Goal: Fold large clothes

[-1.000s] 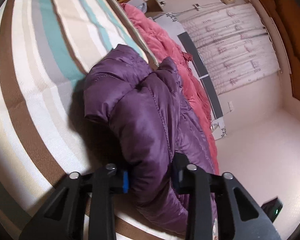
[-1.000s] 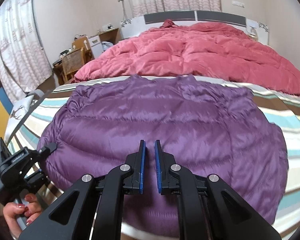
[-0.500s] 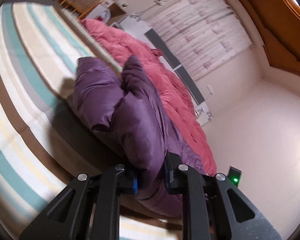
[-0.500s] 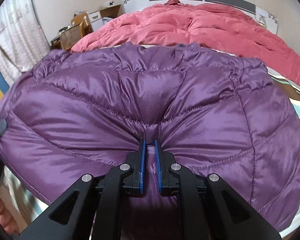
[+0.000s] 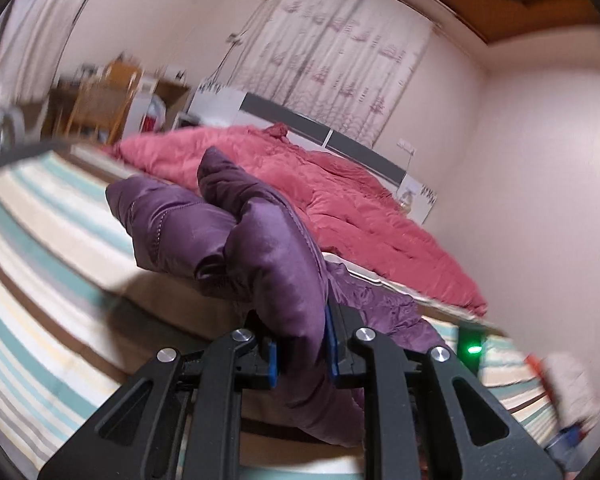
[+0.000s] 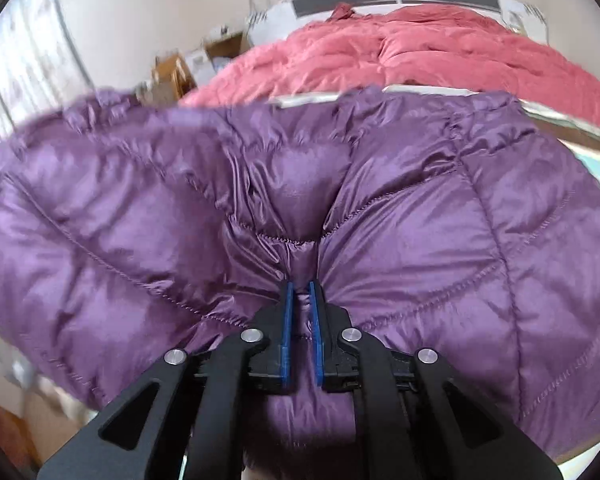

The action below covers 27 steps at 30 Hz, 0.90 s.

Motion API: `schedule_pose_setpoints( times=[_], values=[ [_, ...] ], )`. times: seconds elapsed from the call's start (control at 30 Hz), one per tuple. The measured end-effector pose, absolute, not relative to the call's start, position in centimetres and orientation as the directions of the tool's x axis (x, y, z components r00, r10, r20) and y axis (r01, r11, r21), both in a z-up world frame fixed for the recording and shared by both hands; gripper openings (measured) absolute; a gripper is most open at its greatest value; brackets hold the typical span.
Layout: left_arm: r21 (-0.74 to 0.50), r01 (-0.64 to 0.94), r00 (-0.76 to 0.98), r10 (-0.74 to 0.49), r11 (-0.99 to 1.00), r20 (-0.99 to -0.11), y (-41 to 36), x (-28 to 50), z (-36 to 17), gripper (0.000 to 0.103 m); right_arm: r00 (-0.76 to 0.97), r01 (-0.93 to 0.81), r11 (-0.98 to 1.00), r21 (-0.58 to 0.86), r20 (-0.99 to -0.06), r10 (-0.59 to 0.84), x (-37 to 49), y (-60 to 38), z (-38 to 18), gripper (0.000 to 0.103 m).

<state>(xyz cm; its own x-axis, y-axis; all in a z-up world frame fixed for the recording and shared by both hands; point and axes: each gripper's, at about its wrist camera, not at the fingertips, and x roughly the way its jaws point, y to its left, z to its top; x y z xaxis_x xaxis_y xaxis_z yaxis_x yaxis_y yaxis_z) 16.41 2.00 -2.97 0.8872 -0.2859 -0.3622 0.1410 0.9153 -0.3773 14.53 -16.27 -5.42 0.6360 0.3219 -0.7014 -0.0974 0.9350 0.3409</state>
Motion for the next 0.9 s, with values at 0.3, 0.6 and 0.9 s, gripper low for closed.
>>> schedule_pose_setpoints(
  times=[0.3,0.6,0.9],
  values=[
    [-0.157,0.158,0.909,-0.205,0.975,-0.362,-2.9,15.9,0.3,0.017,0.730,0.062,0.891,0.450,-0.629,0.267,10.5,-23.9,-3.7,0.009],
    [0.009,0.283,0.895,-0.261,0.959,-0.361,-9.0,15.3,2.3,0.019,0.733,0.079,0.844,0.531,-0.605,0.312,10.3,-27.0,-4.8,0.009],
    [0.107,0.389,0.860,-0.319,0.915,-0.399,-14.8,14.5,2.4,0.020,0.806,0.254,0.799,0.544,-0.575,0.136,5.8,-34.5,-3.2,0.009]
  ],
)
